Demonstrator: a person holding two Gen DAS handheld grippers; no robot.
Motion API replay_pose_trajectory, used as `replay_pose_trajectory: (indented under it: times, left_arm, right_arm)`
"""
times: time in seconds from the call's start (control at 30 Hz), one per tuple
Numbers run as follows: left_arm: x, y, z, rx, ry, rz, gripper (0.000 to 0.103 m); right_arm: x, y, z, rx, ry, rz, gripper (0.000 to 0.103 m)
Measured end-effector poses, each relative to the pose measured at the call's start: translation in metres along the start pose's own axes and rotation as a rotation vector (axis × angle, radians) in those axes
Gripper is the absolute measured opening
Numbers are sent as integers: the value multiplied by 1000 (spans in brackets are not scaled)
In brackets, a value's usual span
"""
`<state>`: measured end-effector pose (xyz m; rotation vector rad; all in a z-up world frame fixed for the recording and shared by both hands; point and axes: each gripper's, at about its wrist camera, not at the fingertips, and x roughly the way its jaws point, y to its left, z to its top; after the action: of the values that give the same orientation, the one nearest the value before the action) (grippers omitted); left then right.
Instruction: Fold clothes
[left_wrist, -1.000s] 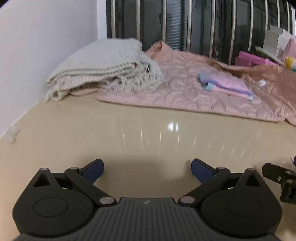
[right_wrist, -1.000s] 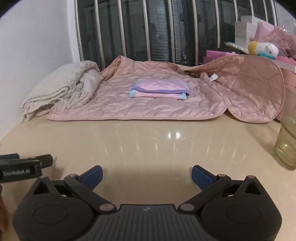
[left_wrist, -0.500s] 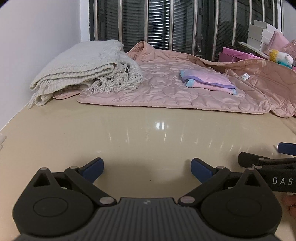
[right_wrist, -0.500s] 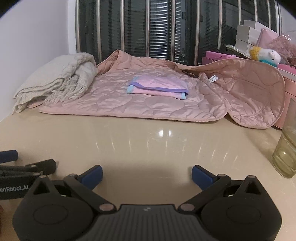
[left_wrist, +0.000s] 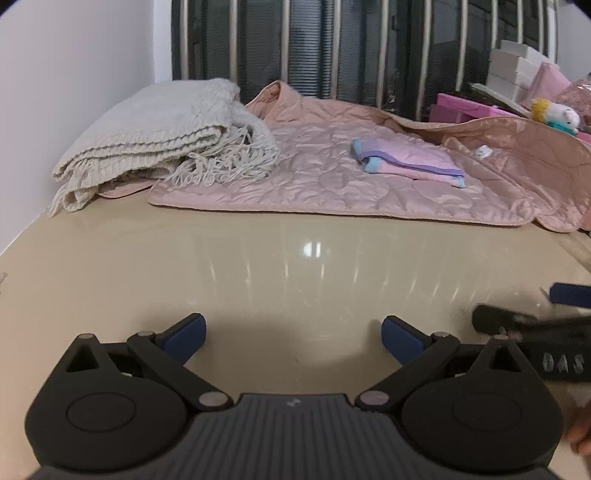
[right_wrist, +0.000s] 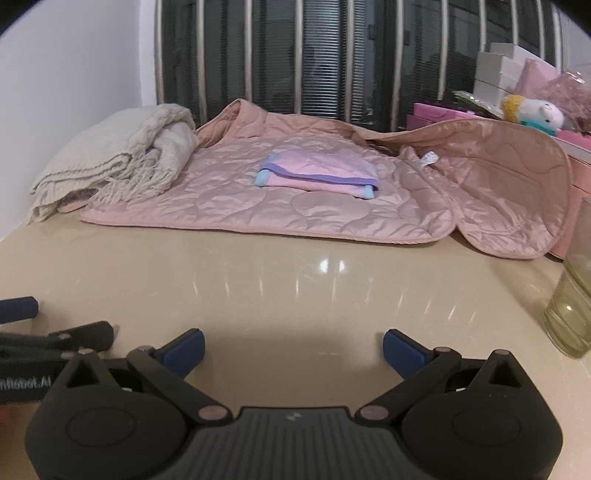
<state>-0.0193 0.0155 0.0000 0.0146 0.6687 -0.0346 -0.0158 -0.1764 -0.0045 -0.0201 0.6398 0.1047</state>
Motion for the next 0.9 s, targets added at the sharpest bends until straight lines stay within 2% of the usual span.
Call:
replay_pose_trajectory:
  times: [0.17, 0.4, 0.9]
  left_arm:
    - [9, 0, 7, -6, 14, 17, 102]
    - [15, 2, 14, 22, 29, -22, 102]
    - [13, 0, 10, 12, 20, -9, 102]
  right_arm:
    - [1, 2, 1, -13, 4, 18, 103]
    - [5, 1, 6, 8, 15, -3, 103]
    - [12, -2, 12, 7, 18, 0, 103]
